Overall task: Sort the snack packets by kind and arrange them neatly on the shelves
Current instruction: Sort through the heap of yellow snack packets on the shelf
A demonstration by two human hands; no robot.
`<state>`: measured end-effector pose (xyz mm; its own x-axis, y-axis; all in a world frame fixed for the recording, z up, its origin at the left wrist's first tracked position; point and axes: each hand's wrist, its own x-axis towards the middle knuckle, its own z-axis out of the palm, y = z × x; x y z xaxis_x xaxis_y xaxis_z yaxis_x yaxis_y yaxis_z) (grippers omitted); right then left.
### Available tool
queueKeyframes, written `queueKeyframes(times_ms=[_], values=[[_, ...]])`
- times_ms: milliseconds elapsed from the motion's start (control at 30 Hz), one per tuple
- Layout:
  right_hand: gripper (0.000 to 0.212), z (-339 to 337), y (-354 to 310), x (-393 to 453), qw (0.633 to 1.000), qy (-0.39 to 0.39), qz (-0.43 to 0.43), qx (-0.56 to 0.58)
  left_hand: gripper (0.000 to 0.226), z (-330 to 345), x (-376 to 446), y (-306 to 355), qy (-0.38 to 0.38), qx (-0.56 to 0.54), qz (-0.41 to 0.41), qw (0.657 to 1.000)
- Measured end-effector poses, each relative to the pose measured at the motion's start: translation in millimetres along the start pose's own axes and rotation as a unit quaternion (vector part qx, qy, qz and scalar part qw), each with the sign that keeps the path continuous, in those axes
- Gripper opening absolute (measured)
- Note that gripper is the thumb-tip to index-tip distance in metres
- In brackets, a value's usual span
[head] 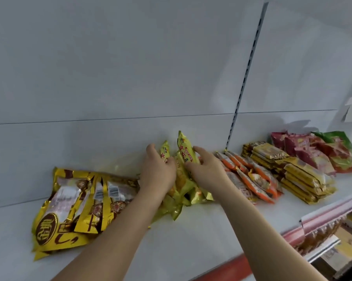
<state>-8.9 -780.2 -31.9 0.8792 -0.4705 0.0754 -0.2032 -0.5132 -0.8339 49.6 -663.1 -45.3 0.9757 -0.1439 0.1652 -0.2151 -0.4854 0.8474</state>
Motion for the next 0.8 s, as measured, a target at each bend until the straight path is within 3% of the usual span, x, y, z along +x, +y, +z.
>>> queueKeyframes(times_ms=[167,267,367,467,567,800], values=[[0.044,-3,16,16,0.991,0.019,-0.052,-0.121,0.044,14,6,-9,0.032,0.140,-0.010,0.990],[0.040,-8,23,22,0.980,0.011,-0.078,-0.181,0.044,17,9,-10,0.029,0.157,-0.051,0.986],[0.049,-19,26,31,0.978,-0.015,-0.098,-0.184,0.040,20,10,-9,0.049,0.124,-0.060,0.989],[0.039,-29,32,36,0.975,-0.024,-0.104,-0.197,0.031,17,3,-8,0.064,0.053,-0.078,0.994],[0.029,-31,38,38,0.969,-0.038,-0.116,-0.216,0.039,15,-5,-14,0.060,0.018,-0.091,0.994],[0.031,-17,42,30,0.965,-0.067,-0.141,-0.212,0.047,13,-12,-11,0.048,-0.033,-0.105,0.993]])
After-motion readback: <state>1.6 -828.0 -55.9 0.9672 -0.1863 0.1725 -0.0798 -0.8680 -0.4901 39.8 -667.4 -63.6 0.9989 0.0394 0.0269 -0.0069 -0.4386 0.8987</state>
